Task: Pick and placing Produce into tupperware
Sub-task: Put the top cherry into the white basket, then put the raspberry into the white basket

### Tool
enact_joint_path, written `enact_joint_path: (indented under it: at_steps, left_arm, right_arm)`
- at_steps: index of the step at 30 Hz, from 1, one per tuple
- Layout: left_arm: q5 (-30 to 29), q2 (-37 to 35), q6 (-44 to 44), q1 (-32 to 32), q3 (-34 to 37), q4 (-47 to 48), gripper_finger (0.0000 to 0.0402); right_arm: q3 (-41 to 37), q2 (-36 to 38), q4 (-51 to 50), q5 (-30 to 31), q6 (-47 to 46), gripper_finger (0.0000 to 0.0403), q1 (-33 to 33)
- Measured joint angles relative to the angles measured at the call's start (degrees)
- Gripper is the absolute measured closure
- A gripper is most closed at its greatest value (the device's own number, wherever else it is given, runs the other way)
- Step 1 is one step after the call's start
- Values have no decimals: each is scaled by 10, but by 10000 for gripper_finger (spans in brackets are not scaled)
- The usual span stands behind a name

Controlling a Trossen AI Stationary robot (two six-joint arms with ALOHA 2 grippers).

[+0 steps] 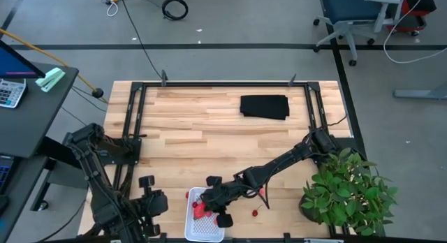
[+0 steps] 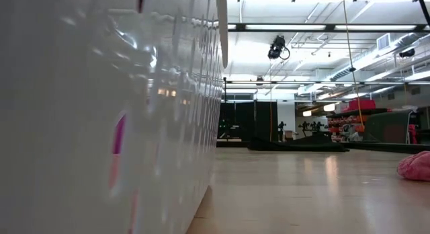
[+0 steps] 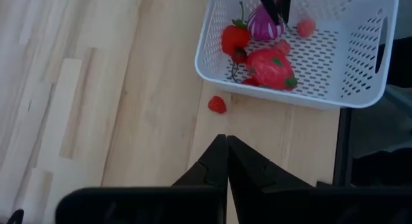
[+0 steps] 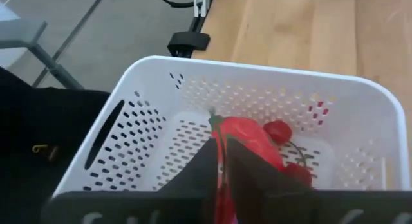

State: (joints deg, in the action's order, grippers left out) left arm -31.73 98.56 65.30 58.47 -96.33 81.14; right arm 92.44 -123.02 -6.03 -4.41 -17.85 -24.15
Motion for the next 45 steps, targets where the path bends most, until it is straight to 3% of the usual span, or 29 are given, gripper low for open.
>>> enact_joint_path:
  at_steps: [9, 14, 25, 34, 37, 45]
  left_arm:
    - [-2, 0, 38, -2, 0, -2, 374]
    - [-2, 0, 41, -2, 14, -10, 362]
    - [20, 2, 69, -44, 168, -54, 266]
    - [43, 2, -43, -91, 311, -314, 178]
    - [43, 2, -74, -104, 347, -381, 162]
    - [41, 1, -75, -130, 406, -440, 152]
  right_arm:
    - [0, 0, 5, 25, 0, 271, 0]
    - [4, 12, 4, 24, -1, 242, 3]
    - [6, 39, -22, 23, -4, 245, 3]
    - [6, 38, -53, 22, -1, 250, 3]
    - [6, 38, -51, 22, -1, 250, 3]
    - [6, 38, -51, 22, -1, 249, 3]
